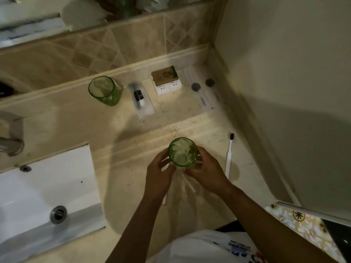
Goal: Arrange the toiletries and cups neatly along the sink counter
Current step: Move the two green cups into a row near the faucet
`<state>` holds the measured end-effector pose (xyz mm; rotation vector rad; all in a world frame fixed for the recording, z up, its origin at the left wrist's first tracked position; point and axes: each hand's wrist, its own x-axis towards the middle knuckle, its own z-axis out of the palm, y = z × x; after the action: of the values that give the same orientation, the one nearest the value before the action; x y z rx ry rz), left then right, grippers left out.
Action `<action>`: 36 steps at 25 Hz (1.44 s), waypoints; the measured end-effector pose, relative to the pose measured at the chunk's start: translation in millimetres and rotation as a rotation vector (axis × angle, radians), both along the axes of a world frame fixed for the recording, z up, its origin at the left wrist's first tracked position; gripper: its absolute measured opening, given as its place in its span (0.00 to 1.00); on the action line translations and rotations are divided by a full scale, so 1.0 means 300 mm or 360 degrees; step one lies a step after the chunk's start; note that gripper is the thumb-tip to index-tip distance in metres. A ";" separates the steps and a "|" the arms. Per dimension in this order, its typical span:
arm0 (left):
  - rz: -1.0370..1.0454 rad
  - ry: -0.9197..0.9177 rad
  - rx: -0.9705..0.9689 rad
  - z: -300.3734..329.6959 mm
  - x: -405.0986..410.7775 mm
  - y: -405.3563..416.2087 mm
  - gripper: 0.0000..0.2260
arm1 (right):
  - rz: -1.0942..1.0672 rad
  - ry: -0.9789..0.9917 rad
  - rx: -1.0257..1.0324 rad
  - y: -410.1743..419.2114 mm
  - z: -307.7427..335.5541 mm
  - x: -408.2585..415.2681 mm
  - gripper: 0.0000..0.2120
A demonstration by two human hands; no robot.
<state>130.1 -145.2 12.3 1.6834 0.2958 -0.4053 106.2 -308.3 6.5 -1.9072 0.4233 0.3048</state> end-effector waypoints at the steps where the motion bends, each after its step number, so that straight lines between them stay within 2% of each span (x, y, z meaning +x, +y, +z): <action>1: 0.0017 -0.0006 -0.0004 0.006 0.004 0.009 0.25 | -0.0005 -0.0026 0.0007 0.007 0.007 0.005 0.33; 7: 0.0368 0.0032 -0.0141 0.046 0.016 0.165 0.16 | 0.0185 -0.0107 -0.0031 0.165 0.045 0.108 0.35; 17: 0.0730 0.0016 -0.0212 0.100 0.176 0.542 0.20 | 0.0339 -0.0238 0.0020 0.605 0.038 0.361 0.33; 27: 0.0780 0.0035 -0.0167 -0.006 0.416 0.719 0.24 | 0.0318 -0.0258 -0.0050 0.834 -0.041 0.599 0.35; 31: 0.0829 0.0005 -0.0266 -0.025 0.476 0.764 0.25 | 0.0320 -0.0256 -0.0091 0.888 -0.065 0.662 0.37; 36: 0.0853 -0.0009 -0.0335 -0.059 0.530 0.793 0.21 | 0.0291 -0.0244 -0.0070 0.914 -0.091 0.713 0.33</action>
<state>289.0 92.8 -5.4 1.3341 0.6571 -0.0282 320.2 -34.2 -20.7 -2.0007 0.1548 0.2683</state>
